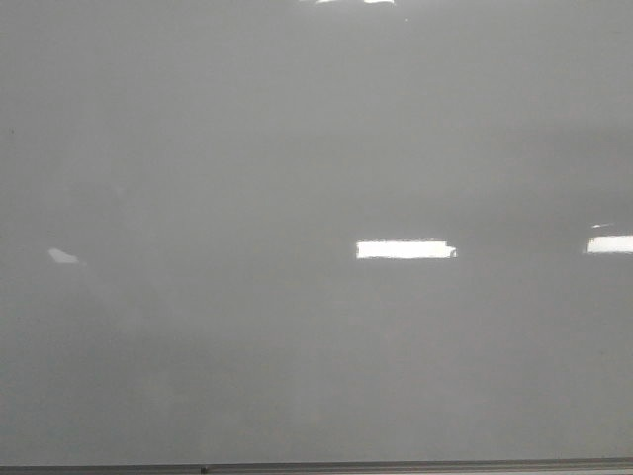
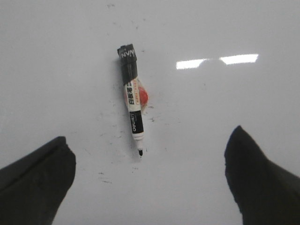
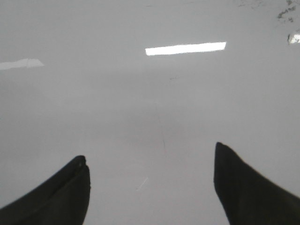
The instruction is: Write number 7 on whiteboard
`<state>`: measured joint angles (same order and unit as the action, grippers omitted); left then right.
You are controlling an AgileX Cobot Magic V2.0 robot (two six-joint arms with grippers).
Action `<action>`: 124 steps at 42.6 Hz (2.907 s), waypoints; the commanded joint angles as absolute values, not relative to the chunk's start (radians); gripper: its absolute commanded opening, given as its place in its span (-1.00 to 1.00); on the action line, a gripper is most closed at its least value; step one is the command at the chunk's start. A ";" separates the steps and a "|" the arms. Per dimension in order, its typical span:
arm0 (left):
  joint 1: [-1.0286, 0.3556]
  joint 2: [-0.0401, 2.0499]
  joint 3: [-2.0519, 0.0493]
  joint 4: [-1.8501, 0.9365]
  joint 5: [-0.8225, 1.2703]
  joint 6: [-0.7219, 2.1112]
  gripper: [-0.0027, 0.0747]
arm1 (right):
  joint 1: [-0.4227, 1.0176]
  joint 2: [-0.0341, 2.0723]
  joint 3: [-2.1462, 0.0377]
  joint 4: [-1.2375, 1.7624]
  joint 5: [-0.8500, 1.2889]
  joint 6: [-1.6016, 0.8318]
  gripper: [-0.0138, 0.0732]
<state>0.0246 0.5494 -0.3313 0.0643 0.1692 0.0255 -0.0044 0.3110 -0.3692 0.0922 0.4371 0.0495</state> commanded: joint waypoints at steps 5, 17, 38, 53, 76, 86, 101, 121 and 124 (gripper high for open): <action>0.022 0.763 -0.407 -0.012 0.091 0.024 0.75 | -0.004 0.327 -0.406 0.084 0.351 0.046 0.68; 0.038 1.139 -0.575 -0.011 -0.021 0.024 0.75 | -0.003 0.327 -0.406 0.084 0.351 0.046 0.68; 0.067 1.414 -0.680 0.011 -0.216 0.024 0.72 | -0.003 0.327 -0.406 0.084 0.351 0.046 0.68; 0.067 1.447 -0.680 0.011 -0.234 0.024 -0.14 | -0.004 0.327 -0.406 0.084 0.354 0.046 0.68; 0.026 1.231 -0.714 0.011 0.192 0.024 -0.98 | -0.004 0.328 -0.414 0.085 0.382 0.046 0.68; -0.173 1.126 -0.831 -0.021 0.690 0.217 -0.98 | 0.044 0.467 -0.544 0.097 0.529 -0.008 0.68; -0.628 0.998 -0.868 -0.101 0.755 0.656 -0.98 | 0.399 0.794 -0.804 0.351 0.753 -0.452 0.68; -0.887 0.971 -0.868 -0.099 0.680 0.759 -0.98 | 0.850 1.106 -1.123 0.508 0.807 -0.697 0.68; -0.887 0.971 -0.868 -0.099 0.680 0.759 -0.98 | 0.868 1.161 -1.159 0.509 0.806 -0.713 0.68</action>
